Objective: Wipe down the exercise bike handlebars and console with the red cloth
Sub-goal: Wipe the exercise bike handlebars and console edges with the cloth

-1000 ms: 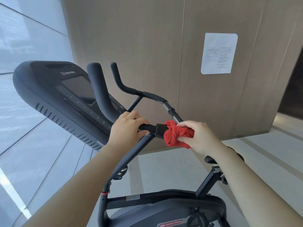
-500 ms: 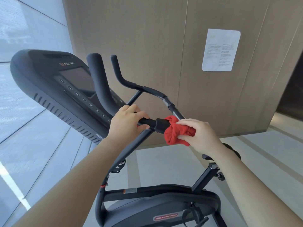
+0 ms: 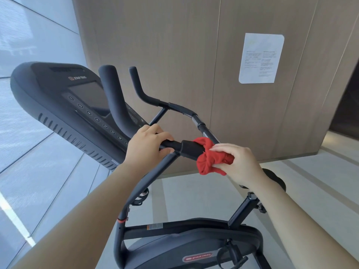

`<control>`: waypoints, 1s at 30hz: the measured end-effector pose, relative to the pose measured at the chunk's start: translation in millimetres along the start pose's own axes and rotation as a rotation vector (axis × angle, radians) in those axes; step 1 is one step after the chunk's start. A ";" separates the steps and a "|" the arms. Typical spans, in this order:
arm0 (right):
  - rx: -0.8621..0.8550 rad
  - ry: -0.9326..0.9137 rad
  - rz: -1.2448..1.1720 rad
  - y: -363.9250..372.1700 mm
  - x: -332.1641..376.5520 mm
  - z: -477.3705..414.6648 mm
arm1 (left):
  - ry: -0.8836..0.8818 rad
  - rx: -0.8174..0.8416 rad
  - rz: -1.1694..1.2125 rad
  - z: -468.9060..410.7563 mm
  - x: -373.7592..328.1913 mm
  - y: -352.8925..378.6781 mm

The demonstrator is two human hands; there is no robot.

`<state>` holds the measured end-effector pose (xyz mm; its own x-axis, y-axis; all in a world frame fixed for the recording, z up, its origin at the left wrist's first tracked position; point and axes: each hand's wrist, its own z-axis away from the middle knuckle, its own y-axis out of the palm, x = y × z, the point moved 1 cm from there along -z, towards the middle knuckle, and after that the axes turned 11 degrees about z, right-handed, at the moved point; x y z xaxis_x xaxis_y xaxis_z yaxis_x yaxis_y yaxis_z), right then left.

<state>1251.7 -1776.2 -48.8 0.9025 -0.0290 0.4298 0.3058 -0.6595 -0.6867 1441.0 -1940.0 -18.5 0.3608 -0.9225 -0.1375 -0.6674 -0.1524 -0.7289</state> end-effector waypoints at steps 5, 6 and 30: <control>0.005 0.115 -0.160 -21.0 3.8 -3.5 | 0.001 0.014 -0.006 -1.1 -0.5 -0.8; -0.005 0.105 -0.226 -27.7 8.5 -7.3 | 0.005 0.013 -0.009 -1.1 -0.3 -0.9; 0.082 -0.095 0.133 4.4 -3.6 -51.0 | 0.016 -0.019 -0.005 1.8 -7.5 2.7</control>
<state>1234.4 -1817.3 -23.5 0.9601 -0.0387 0.2771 0.2017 -0.5907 -0.7813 1437.6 -1932.8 -20.7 0.3535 -0.9273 -0.1232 -0.6778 -0.1631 -0.7169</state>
